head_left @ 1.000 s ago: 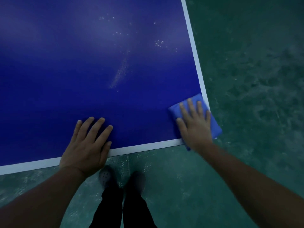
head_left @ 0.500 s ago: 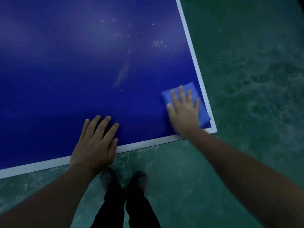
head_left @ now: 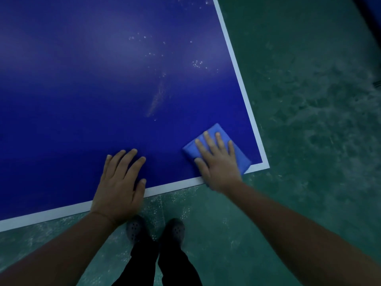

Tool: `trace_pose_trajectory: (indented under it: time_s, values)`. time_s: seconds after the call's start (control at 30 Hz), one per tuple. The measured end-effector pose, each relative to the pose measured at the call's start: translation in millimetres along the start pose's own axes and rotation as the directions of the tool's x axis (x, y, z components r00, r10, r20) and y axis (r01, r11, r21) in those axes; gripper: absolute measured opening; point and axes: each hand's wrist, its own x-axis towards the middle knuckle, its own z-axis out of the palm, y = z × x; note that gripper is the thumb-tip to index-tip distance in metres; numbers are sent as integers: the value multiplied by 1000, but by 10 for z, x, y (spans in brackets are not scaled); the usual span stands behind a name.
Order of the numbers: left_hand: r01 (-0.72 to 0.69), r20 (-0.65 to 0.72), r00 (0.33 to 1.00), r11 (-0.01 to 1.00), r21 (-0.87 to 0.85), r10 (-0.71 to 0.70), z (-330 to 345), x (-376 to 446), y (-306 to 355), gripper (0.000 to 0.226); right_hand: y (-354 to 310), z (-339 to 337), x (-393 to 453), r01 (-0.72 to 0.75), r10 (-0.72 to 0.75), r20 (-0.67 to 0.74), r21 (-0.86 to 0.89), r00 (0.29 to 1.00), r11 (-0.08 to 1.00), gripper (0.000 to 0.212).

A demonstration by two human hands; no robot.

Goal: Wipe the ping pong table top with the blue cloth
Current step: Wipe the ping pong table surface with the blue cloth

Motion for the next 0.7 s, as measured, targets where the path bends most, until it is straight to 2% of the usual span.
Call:
trace_pose_trajectory:
  time_s: [0.07,0.13,0.17,0.2,0.3,0.37,0.47,0.57,0.7]
  values:
    - [7,-27,1000,999,31,-6,-29,-17,-68,59,349,-110,216,-211,211,-13,7,977,978,62]
    - [31,-31,999,998,64,-29,-42,-40,-143,59,532,-161,328,-454,457,-3,99,890,885,61]
    - [42,-27,999,996,78,-40,-41,-55,-171,59,463,-134,317,-506,511,-13,129,859,853,61]
    - [49,-22,999,995,89,-47,-36,-68,-187,60,311,-91,255,-494,501,-37,121,865,861,61]
    - [43,-6,999,994,105,-43,-1,-85,-197,61,-103,36,-17,-214,216,-31,65,976,975,63]
    - [32,-1,1000,993,115,-32,26,-75,-202,62,-30,-18,107,-120,121,-26,49,992,992,63]
    - [29,-18,999,992,121,-27,44,-65,-216,62,242,-97,311,-279,283,-35,75,959,957,61]
    - [20,-21,1000,992,124,-18,30,-64,-210,63,438,8,-23,-433,438,-43,86,898,897,63]
    - [32,-15,999,992,124,-30,-2,-75,-185,63,285,48,-207,-614,624,-6,176,781,770,60]
